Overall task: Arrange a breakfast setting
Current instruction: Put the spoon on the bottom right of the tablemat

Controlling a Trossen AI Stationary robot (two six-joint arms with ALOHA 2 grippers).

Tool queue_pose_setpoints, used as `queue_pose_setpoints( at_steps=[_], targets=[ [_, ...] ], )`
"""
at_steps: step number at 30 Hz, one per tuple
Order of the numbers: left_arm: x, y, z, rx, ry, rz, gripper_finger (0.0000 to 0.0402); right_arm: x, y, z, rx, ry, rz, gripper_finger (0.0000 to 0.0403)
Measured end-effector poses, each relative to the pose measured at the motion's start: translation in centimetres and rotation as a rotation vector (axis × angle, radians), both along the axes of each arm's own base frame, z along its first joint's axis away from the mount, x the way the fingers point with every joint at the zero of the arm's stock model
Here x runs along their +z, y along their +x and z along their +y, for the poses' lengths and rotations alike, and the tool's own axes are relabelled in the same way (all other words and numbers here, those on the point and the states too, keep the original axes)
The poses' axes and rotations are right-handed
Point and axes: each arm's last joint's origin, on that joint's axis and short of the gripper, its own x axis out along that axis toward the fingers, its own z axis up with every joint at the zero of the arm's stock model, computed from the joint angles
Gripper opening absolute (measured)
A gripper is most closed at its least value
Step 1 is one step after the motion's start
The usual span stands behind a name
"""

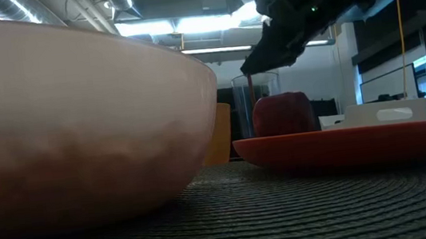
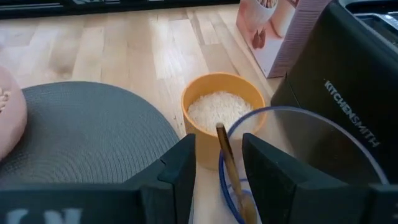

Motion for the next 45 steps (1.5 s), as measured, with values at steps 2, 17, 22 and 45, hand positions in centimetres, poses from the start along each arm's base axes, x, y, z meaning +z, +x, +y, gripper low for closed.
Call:
queue_pose_setpoints(
  at_steps=[2, 17, 22, 45],
  targets=[
    [0.0, 0.0, 0.0, 0.001, 0.0, 0.0, 0.0396, -0.2, 0.2, 0.0, -0.003, 0.005, -0.004, 0.013],
    [0.0, 0.0, 0.0, 0.002, -0.002, 0.004, 0.0396, 0.4, 0.5, -0.1, -0.01, -0.005, -0.073, 0.0013],
    [0.0, 0.0, 0.0, 0.002, -0.002, 0.004, 0.0396, 0.5, 0.6, -0.1, -0.022, -0.008, -0.087, 0.0028],
    [-0.1, 0.0, 0.0, 0.003, 0.007, 0.008, 0.0396, 6.3, 2.2, -0.2, 0.012, -0.113, -0.007, 0.0013]
  ],
)
